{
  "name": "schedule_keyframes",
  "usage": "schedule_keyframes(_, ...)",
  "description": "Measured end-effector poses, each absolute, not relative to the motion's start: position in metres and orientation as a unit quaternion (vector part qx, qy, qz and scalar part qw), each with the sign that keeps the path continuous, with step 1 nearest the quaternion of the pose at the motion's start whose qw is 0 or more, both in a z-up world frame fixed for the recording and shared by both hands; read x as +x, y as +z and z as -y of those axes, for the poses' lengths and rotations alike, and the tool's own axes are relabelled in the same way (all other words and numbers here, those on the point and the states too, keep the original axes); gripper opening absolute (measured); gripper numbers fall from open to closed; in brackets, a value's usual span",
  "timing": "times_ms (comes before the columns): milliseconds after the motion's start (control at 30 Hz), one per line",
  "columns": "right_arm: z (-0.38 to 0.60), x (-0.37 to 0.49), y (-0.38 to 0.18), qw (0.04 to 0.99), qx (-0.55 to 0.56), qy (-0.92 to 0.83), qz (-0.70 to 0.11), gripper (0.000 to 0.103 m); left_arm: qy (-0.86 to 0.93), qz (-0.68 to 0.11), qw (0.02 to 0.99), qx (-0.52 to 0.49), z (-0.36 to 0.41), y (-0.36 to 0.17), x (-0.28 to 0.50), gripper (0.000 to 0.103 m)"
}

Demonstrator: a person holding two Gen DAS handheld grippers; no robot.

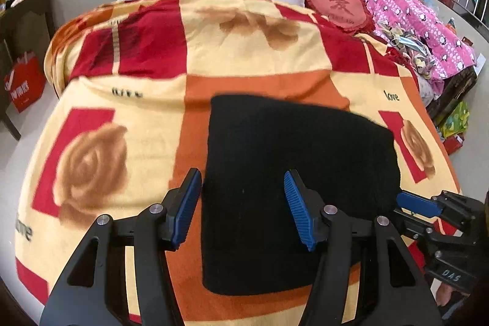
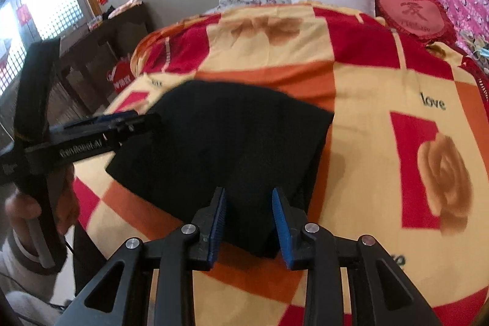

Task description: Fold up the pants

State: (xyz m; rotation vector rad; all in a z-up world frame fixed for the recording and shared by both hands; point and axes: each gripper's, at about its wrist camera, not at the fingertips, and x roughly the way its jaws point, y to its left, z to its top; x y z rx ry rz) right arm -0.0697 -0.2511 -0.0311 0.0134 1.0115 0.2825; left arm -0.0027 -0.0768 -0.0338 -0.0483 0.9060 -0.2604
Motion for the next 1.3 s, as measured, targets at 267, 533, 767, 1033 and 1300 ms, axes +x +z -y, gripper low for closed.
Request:
schedule_keyframes(267, 0.262, -0.069, -0.015, 0.87, 0.037, 0.143, -0.471, 0.04, -0.132, -0.447, 0.884, -0.036, 0.074, -0.038, -0.004, 0.062)
schedule_keyframes(533, 0.294, -0.058, -0.014, 0.87, 0.131, 0.114, -0.46, 0.058, -0.125, -0.446, 0.885, -0.046, 0.061, -0.031, -0.003, 0.062)
schedule_keyframes(767, 0.297, -0.05, -0.025, 0.864, 0.136, 0.103, -0.473, 0.064, -0.131, -0.457, 0.877, -0.066, 0.053, -0.032, 0.002, 0.062)
schedule_keyframes(1033, 0.3, -0.04, -0.037, 0.857, 0.138, 0.092, -0.487, 0.066, -0.15, -0.464, 0.87, -0.071, 0.052, -0.035, 0.005, 0.062)
schedule_keyframes(1300, 0.296, -0.034, -0.042, 0.854, 0.138, 0.098, -0.491, 0.066, -0.159, -0.469, 0.865, -0.08, 0.05, -0.036, 0.009, 0.062)
